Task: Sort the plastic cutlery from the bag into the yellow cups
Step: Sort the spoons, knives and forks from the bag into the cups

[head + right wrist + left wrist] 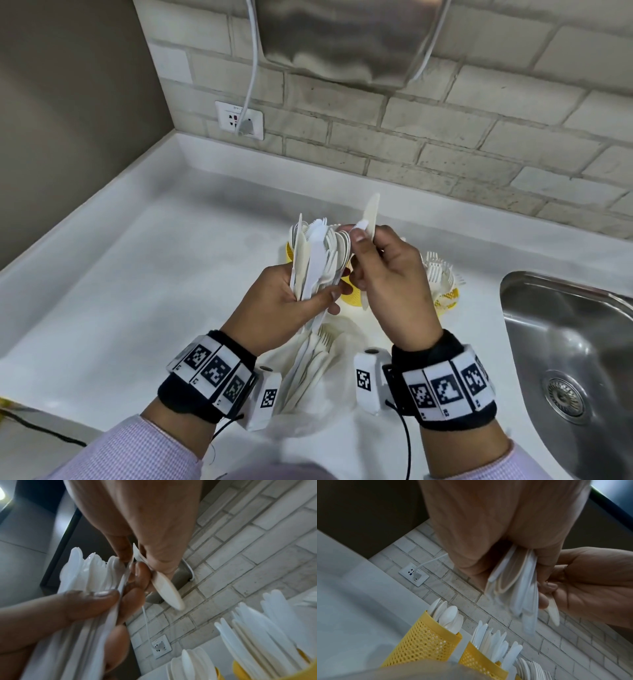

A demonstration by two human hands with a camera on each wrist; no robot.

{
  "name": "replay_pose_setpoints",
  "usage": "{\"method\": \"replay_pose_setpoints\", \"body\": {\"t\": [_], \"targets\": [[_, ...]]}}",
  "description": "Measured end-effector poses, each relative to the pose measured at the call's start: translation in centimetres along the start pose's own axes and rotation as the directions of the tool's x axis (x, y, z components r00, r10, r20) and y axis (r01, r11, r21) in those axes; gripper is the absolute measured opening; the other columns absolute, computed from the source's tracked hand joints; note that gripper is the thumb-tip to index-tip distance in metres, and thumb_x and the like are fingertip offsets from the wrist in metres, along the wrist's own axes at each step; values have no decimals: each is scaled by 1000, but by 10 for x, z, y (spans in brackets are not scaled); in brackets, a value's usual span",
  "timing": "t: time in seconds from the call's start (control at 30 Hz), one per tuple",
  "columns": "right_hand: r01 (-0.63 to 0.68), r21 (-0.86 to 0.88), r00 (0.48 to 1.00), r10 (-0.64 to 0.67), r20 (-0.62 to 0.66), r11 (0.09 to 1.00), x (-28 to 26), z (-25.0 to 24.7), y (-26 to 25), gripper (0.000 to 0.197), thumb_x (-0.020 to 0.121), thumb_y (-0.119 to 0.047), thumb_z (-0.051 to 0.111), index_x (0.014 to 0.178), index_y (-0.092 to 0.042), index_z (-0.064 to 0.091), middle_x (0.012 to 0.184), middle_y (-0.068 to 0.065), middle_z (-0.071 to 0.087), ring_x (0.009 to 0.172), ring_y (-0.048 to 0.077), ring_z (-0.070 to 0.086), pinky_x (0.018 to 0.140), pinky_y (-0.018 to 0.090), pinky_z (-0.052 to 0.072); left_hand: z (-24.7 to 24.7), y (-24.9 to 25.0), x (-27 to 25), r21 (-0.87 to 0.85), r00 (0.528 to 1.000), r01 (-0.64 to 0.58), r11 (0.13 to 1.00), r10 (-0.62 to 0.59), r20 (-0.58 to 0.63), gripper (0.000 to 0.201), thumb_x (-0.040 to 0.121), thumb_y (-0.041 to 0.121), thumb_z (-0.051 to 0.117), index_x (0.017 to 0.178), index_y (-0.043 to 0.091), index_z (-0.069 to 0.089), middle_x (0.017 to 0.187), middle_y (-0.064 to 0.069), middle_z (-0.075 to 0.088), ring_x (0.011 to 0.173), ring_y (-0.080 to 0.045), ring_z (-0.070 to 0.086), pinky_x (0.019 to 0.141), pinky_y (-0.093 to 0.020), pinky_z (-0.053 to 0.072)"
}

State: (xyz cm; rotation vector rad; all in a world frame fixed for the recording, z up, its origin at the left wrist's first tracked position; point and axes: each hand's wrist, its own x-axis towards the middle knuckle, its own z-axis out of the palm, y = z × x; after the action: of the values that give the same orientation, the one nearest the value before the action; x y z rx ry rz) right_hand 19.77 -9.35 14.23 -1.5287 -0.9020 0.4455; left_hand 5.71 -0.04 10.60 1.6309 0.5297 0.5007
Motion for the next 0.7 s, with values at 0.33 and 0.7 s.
{"method": "replay_pose_setpoints", "body": {"t": [0.33, 0.7], "targets": [[23, 246, 988, 15, -154, 969, 8, 1, -8, 31, 108, -22, 44, 100, -6, 69, 62, 9, 44, 55, 19, 41, 53, 28, 37, -4, 1, -2, 34, 999, 37, 999, -36, -35, 11, 97, 20, 69, 105, 19, 77, 96, 4, 81, 82, -18, 78, 81, -37, 63], [-40, 329, 990, 82, -115, 943, 3, 3, -3, 33, 110, -24, 41, 93, -6, 62, 81, 17, 63, 71, 29, 62, 67, 40, 53, -1, 4, -5, 80, 999, 23, 997, -21, -27, 11, 96, 23, 70, 98, 17, 80, 85, 1, 80, 79, -17, 77, 78, -37, 61]]}}
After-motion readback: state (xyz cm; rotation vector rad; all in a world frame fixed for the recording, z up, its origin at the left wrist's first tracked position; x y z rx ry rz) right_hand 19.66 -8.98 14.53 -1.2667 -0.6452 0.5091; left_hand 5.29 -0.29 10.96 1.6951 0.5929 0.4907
